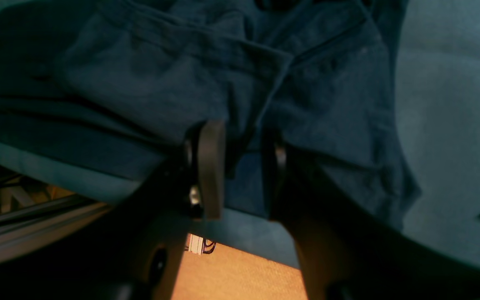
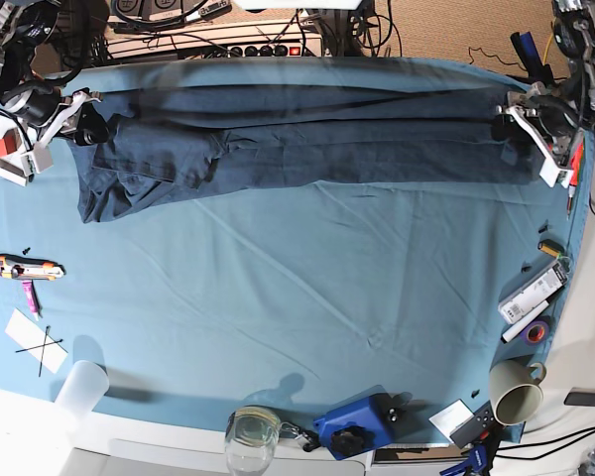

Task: Fold the T-shirt properly
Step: 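Regrasp the strip ends with both grippers and smooth the long strip, then lift the strip end with the left gripper and fold it toward the right gripper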

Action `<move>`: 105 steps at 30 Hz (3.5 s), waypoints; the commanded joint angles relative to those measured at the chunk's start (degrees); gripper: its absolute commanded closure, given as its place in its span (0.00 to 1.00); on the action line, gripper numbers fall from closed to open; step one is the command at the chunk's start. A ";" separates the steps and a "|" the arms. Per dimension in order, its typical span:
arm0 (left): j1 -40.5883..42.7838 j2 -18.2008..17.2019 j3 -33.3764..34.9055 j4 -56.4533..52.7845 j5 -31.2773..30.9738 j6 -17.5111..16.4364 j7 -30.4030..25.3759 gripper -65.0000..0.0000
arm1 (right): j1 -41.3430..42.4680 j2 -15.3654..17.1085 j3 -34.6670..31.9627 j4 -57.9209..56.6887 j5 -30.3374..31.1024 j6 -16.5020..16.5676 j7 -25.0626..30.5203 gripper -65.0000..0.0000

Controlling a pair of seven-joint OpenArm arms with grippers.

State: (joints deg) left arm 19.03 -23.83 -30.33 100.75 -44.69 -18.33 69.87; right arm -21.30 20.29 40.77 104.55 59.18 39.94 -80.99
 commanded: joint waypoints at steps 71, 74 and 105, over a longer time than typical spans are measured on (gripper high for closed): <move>-1.53 3.02 -11.43 12.72 -36.94 -15.15 10.13 1.00 | 0.52 1.11 0.55 0.87 -2.08 0.06 7.52 0.76; -1.55 5.31 -11.37 16.44 -33.46 -14.73 10.13 1.00 | 0.50 1.11 0.55 0.87 -2.10 0.06 7.54 0.76; -6.60 27.04 28.44 17.14 13.51 -3.50 -6.47 1.00 | 0.52 1.14 0.55 0.87 -2.23 0.06 7.74 0.76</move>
State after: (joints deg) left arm 12.80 2.61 -2.13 117.14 -29.98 -21.61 64.62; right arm -21.06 20.14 40.77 104.53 55.96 39.92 -74.74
